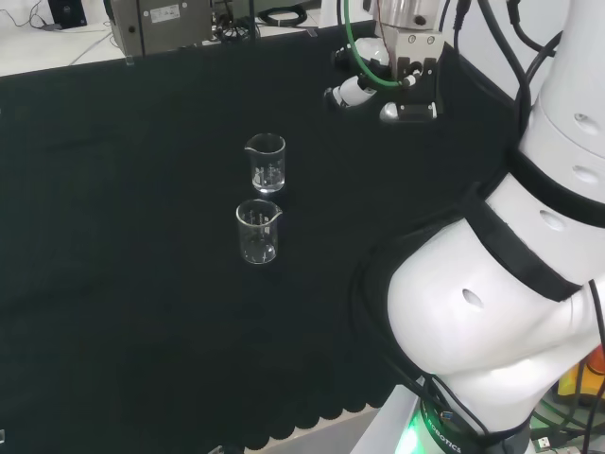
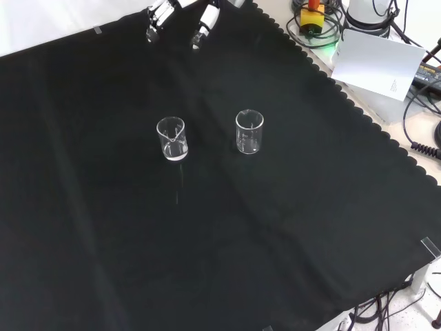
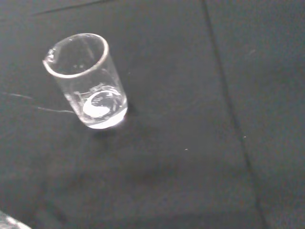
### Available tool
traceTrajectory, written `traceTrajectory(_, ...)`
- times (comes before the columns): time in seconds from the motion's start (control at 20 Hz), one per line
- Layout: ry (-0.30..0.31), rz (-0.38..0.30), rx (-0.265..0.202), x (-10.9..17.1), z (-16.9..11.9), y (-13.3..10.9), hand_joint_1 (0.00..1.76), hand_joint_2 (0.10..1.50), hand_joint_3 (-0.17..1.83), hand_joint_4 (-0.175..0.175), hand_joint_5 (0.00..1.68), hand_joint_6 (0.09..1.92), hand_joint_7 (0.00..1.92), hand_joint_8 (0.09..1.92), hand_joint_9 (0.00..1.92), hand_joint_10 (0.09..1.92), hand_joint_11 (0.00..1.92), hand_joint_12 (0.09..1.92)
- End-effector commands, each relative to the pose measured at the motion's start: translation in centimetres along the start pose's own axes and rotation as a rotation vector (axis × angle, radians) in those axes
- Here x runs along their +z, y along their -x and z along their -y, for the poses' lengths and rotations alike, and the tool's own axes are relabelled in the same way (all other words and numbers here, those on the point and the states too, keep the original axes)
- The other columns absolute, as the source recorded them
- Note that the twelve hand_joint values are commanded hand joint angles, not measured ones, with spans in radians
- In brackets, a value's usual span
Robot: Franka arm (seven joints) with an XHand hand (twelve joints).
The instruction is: Pick up the beaker on the right.
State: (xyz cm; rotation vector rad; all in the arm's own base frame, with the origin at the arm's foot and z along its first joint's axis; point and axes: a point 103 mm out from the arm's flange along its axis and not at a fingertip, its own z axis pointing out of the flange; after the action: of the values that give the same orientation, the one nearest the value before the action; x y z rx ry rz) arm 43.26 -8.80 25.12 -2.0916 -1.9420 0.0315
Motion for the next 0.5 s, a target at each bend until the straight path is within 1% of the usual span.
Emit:
traceTrajectory(0.05, 0.042, -0.12, -0.109, 4.6, -7.8, -1.4, 0.73, 1.06, -0.17, -0.033, 0.35, 0.09, 0.16, 0.61, 0.32, 0.66, 0.05, 1.38)
traceTrajectory(0.3, 0.005, -0.151, -0.137, 7.0, -9.6, -2.2, 0.74, 1.04, -0.17, -0.033, 0.34, 0.09, 0.16, 0.61, 0.32, 0.66, 0.06, 1.38)
traceTrajectory(0.5, -0.007, -0.166, -0.151, 8.5, -10.5, -2.6, 0.74, 1.03, -0.17, -0.033, 0.34, 0.09, 0.18, 0.62, 0.34, 0.66, 0.07, 1.38)
